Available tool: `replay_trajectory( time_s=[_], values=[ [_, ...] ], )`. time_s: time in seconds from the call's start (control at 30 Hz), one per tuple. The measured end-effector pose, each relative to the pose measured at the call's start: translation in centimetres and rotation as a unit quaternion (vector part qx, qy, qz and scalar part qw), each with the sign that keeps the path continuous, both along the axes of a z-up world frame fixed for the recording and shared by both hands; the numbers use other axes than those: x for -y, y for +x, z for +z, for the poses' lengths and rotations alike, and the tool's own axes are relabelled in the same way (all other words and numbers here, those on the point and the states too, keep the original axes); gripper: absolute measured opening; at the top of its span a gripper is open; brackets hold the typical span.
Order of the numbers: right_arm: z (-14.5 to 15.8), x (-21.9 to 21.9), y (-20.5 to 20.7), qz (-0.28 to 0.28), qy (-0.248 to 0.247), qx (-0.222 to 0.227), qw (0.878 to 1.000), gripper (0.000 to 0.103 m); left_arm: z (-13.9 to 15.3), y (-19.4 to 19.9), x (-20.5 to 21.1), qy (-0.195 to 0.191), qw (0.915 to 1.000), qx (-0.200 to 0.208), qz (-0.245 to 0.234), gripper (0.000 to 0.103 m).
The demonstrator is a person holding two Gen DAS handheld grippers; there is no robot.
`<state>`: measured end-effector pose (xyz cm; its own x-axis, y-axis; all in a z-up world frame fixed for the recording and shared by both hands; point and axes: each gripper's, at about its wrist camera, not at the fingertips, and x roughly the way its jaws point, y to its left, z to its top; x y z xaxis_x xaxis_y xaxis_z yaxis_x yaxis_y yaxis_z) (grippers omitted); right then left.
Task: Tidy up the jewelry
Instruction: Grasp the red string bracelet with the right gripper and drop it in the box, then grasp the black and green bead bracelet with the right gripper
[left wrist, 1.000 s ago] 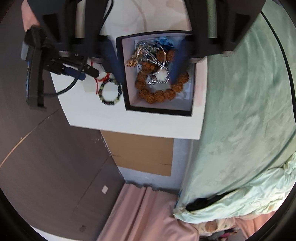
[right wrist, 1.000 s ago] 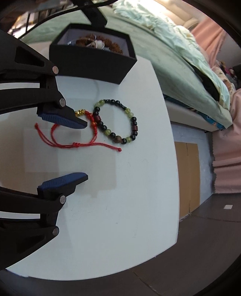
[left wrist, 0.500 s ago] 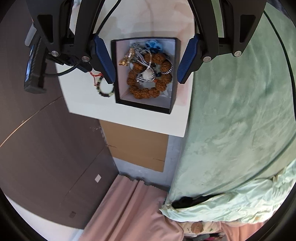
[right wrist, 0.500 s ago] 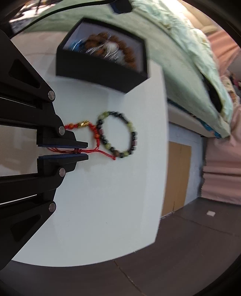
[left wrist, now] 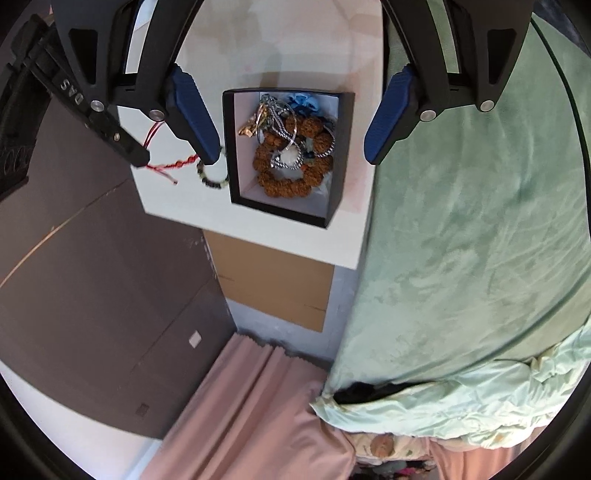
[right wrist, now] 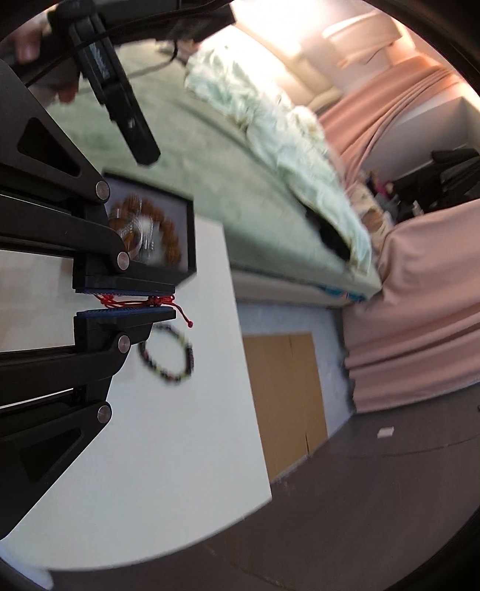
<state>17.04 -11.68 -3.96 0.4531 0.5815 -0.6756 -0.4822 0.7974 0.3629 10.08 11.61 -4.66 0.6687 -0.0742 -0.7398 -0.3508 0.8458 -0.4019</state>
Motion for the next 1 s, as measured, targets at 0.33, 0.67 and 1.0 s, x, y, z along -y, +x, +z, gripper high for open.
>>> replay_trajectory(
  time_s=[0.33, 0.67, 1.0],
  values=[
    [-0.2, -3.7, -1.8, 0.063, 0.072, -0.018, 0.995, 0.007, 0.8, -2.3, -4.2, -0.011, 0.9977, 0.02, 0.064, 0.088],
    [-1.9, -4.1, -0.8, 0.048, 0.051, -0.051, 0.996, 0.07, 1.0, -2.8, -5.0, -0.007, 0.9971, 0.027, 0.071, 0.088],
    [-1.7, -0.8, 0.2, 0.016, 0.046, -0.054, 0.997, 0.07, 1.3, -2.3, -3.5, 0.015, 0.9973, 0.035, 0.063, 0.088]
  ],
)
